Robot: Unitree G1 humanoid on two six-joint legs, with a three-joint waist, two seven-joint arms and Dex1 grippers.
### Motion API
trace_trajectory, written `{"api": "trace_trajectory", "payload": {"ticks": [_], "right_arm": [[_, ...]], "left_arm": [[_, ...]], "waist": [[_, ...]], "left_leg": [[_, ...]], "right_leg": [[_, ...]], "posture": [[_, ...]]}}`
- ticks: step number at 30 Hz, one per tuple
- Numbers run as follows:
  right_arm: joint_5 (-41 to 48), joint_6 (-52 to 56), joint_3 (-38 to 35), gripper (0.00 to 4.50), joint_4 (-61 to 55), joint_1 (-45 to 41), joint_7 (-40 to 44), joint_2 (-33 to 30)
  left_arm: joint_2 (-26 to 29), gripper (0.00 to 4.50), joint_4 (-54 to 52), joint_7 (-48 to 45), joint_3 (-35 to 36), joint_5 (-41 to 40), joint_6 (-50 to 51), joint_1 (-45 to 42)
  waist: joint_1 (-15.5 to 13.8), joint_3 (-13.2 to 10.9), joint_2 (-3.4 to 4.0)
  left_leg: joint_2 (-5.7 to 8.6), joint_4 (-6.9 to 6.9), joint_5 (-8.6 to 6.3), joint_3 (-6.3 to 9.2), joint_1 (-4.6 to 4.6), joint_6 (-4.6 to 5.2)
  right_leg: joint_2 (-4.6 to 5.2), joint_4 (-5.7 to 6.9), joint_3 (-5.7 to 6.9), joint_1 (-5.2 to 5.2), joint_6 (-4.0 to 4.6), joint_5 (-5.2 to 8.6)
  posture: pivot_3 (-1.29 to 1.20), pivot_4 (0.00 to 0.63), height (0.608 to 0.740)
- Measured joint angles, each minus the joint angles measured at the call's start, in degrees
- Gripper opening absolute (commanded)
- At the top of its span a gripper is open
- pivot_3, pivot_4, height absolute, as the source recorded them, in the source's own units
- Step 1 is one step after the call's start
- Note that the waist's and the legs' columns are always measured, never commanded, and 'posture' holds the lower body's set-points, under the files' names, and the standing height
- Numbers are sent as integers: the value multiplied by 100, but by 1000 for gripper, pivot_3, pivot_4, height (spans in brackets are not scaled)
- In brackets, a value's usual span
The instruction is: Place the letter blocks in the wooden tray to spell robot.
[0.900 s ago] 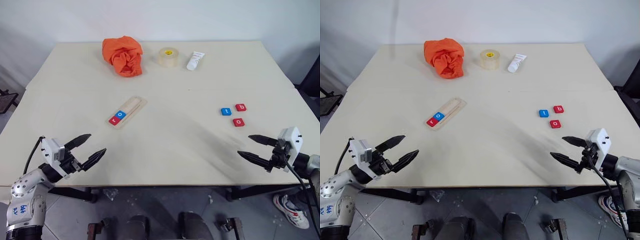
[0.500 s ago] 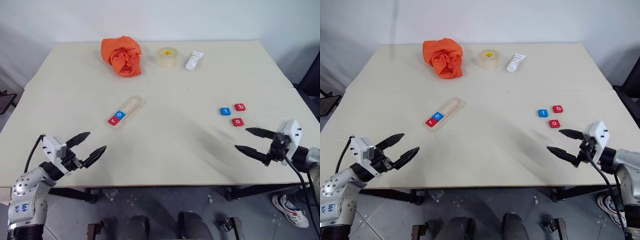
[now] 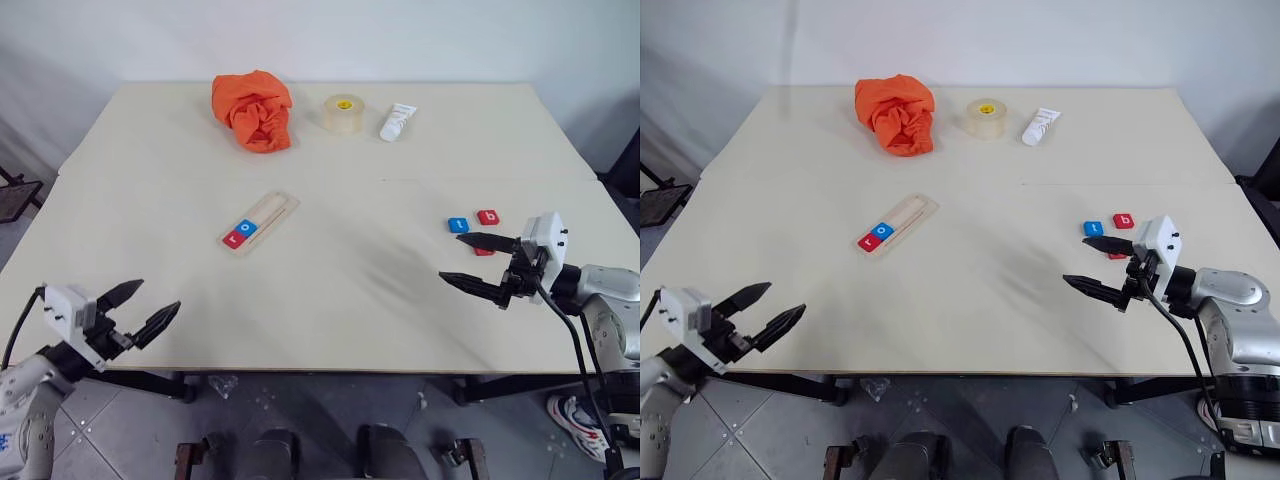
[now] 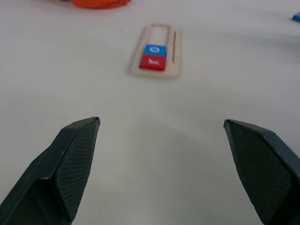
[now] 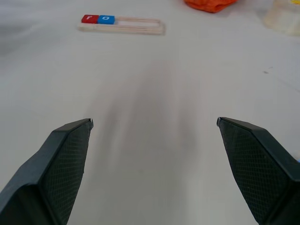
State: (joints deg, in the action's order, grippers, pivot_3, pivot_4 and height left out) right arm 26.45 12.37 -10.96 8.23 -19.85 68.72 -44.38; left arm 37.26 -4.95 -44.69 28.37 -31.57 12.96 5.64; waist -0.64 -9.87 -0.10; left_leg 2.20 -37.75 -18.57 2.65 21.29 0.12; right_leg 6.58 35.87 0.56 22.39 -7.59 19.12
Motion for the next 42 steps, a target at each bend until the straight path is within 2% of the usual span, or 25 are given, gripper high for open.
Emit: {"api": "trace_trajectory", "payload": {"ticks": [3,10,14,19,29,42], "right_arm": [[1,-1,115,4447,-29,8,44,30],[2,-5,168,4447,-163,148,18,147],[0,-5,182,4447,-216,204,-24,208],[0,-5,182,4447,-233,223,-62,222],[4,-4,176,4447,-369,333,-138,223],[4,-1,166,4447,-371,400,-190,223]], "left_arm": [[171,4500,152,63,-290,61,279,-622],[528,4500,1058,498,-1501,705,1556,-2694],[532,4500,1741,480,-2193,1123,1974,-3728],[397,4500,2451,263,-2838,1549,2203,-4487],[-80,4500,3412,238,-3130,2079,1917,-4984],[-57,4500,3483,36,-3307,2532,2034,-5162]], "waist": [[16,0,0],[53,-1,-2],[72,-2,-3],[79,-4,-7],[56,-7,-12],[56,-7,-12]], "left_leg": [[0,0,0,-1,0,0],[7,-4,0,-3,1,-1],[11,-7,0,-6,2,0],[11,-15,0,-9,5,0],[14,-33,0,-5,12,0],[16,-42,0,-6,7,0]], "right_leg": [[-2,3,2,2,-1,-1],[-8,18,49,7,-8,-4],[-19,22,52,10,-9,-5],[-26,59,54,16,-10,-5],[-24,63,57,16,-11,-6],[-23,64,53,15,-11,-6]], "posture": [[0,150,740],[0,150,740],[0,150,740],[0,150,740],[0,150,740],[0,150,740]]}}
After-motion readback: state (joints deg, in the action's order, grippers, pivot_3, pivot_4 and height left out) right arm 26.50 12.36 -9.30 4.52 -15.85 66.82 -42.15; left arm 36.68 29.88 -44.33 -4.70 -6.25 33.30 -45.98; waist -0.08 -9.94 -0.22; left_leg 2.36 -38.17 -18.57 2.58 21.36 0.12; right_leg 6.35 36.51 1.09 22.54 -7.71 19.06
